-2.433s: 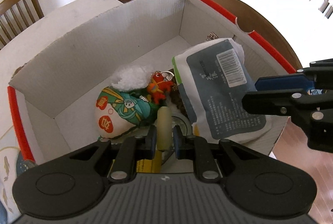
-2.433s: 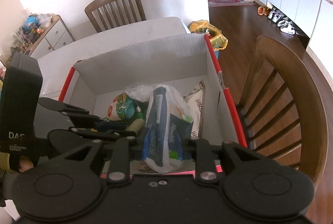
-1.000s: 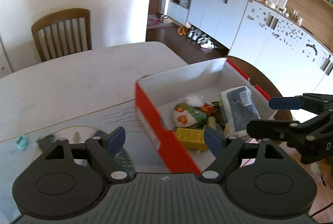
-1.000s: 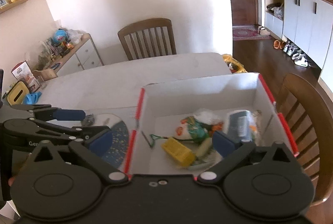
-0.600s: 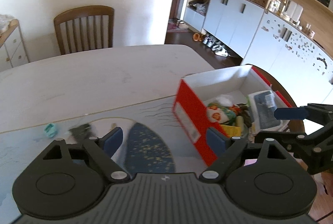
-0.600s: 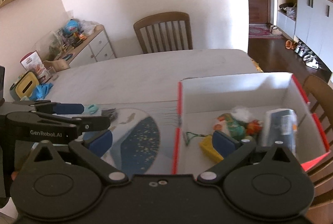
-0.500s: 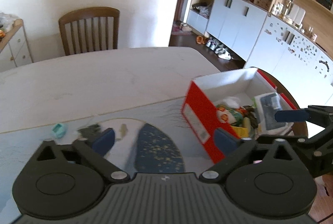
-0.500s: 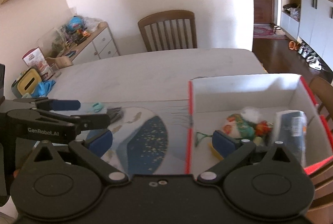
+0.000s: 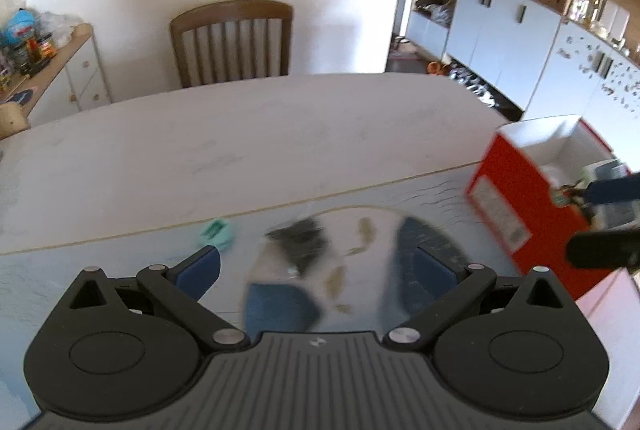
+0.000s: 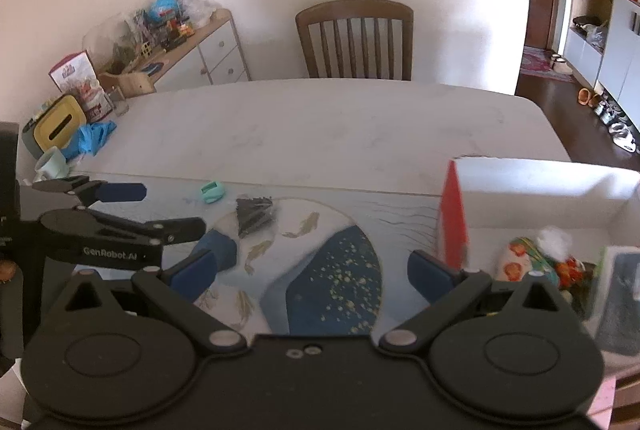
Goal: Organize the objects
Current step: 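Withdraw both grippers from the shoebox back over the table, then grasp the black bag with the right gripper while the left grasps the teal sharpener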
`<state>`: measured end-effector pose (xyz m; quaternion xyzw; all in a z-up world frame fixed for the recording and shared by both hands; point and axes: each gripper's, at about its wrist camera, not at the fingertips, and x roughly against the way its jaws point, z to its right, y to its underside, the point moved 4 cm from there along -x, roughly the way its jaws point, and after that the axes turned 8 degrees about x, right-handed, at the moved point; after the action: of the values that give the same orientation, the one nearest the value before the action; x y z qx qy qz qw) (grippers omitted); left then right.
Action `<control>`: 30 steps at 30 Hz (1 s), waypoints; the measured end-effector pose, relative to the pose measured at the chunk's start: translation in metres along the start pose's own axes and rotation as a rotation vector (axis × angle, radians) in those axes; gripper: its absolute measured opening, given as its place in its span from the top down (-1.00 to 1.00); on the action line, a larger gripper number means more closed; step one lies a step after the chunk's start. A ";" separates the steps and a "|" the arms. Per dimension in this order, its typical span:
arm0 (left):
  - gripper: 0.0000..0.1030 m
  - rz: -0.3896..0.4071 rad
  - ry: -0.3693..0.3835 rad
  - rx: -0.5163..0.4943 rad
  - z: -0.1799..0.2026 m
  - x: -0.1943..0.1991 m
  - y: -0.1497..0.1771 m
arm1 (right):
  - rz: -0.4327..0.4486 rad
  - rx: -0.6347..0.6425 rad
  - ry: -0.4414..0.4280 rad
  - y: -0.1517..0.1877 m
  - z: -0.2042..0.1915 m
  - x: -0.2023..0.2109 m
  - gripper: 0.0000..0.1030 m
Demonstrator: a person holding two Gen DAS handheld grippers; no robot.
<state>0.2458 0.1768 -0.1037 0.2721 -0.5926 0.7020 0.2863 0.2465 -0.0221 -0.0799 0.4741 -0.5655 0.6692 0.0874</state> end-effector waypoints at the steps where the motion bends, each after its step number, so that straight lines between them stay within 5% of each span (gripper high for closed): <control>1: -1.00 0.001 -0.015 0.005 -0.010 -0.004 0.001 | -0.002 0.005 -0.007 -0.003 -0.002 -0.005 -0.97; 9: -1.00 -0.003 -0.090 0.031 -0.063 -0.037 0.001 | -0.043 0.063 -0.024 -0.020 -0.019 -0.050 -0.97; 30: -0.99 -0.097 -0.053 0.053 -0.095 -0.126 0.004 | -0.189 0.198 -0.078 -0.027 -0.051 -0.169 -0.79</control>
<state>0.3258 0.2606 -0.2113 0.3265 -0.5674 0.6953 0.2966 0.3271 0.1003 -0.1812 0.5573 -0.4524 0.6916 0.0806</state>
